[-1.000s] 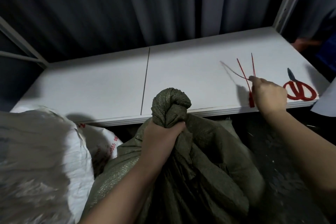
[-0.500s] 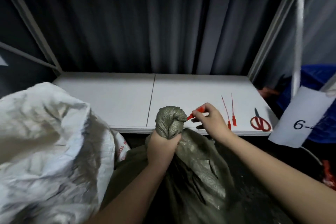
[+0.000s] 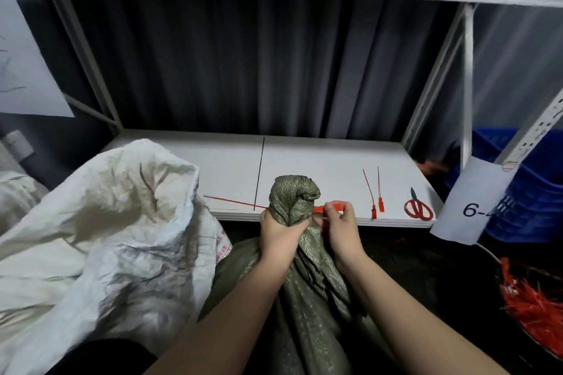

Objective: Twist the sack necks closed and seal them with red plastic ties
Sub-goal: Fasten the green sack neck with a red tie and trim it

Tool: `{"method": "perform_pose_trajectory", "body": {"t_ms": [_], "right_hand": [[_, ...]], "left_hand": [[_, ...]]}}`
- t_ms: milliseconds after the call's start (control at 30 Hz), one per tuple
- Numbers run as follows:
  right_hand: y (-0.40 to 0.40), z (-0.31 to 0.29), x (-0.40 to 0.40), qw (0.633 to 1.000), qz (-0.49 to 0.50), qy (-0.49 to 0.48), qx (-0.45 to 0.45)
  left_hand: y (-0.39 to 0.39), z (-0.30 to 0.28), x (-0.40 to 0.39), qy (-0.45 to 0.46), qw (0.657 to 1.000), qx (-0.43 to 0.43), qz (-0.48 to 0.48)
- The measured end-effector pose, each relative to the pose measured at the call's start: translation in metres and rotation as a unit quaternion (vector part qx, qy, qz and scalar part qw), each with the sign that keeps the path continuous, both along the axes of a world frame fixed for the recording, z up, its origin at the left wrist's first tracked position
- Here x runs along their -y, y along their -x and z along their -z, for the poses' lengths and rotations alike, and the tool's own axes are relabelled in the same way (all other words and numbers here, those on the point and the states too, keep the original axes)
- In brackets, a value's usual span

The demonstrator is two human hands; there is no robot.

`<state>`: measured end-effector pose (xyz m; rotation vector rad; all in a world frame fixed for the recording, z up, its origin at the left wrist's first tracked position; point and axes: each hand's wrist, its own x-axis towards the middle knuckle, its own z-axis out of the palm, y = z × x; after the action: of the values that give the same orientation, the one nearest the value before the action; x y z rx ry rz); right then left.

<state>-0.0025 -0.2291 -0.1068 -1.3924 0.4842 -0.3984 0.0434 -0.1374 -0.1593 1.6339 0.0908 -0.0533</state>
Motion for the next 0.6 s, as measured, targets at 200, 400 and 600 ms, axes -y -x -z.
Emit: {"method": "perform_pose_trajectory", "body": {"t_ms": [200, 400, 600], "right_hand": [[0.002, 0.013, -0.007, 0.999, 0.038, -0.019, 0.008], [0.003, 0.021, -0.011, 0.997, 0.048, -0.061, 0.027], [0.011, 0.018, -0.025, 0.986, 0.134, 0.095, 0.029]], "left_hand": [[-0.003, 0.011, 0.008, -0.010, 0.999, 0.026, -0.041], [0.004, 0.002, 0.008, -0.045, 0.996, 0.019, -0.070], [0.016, -0.020, 0.003, -0.052, 0.993, 0.036, -0.099]]}}
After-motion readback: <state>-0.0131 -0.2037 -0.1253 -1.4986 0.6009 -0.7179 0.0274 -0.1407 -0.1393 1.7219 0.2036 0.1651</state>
